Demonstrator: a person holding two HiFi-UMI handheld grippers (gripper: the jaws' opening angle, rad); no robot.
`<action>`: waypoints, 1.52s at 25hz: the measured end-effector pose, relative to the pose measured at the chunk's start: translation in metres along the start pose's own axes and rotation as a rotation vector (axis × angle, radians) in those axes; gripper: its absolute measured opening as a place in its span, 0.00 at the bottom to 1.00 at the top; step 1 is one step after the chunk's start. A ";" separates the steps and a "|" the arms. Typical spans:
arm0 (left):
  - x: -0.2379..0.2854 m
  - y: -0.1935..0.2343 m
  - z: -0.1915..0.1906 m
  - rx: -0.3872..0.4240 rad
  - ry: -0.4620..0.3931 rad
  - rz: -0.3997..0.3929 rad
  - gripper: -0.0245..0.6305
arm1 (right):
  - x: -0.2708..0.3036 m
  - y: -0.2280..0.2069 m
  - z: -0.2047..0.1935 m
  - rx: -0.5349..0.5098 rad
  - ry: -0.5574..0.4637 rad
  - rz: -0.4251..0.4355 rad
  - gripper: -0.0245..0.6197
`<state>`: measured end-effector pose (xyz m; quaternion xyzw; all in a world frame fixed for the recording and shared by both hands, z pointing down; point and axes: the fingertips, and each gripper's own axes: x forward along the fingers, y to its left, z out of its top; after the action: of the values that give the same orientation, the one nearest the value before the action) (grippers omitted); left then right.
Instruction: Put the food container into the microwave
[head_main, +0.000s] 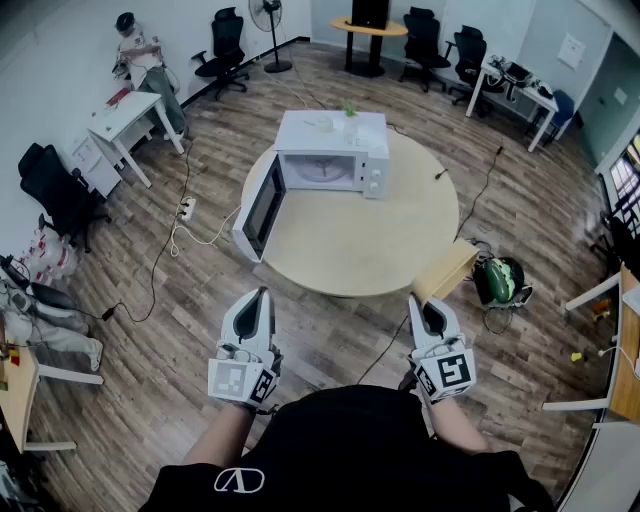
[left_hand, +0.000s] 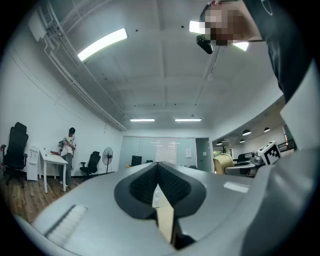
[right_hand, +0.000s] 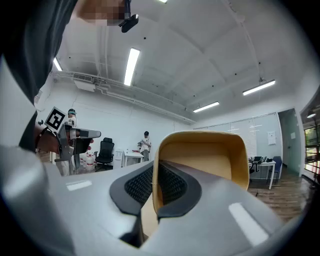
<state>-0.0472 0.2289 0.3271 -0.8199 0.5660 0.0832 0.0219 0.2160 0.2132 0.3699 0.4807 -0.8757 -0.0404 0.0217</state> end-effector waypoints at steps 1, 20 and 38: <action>-0.001 -0.002 0.000 -0.001 -0.001 0.000 0.04 | -0.002 0.000 -0.001 -0.001 0.002 0.001 0.05; -0.007 -0.029 -0.007 -0.018 0.008 0.009 0.04 | -0.026 -0.003 -0.008 0.032 0.006 0.057 0.06; 0.004 -0.108 -0.024 0.075 0.065 0.040 0.04 | -0.060 -0.043 -0.045 0.130 -0.032 0.145 0.06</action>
<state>0.0580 0.2607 0.3441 -0.8092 0.5856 0.0355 0.0327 0.2880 0.2388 0.4108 0.4160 -0.9091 0.0106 -0.0207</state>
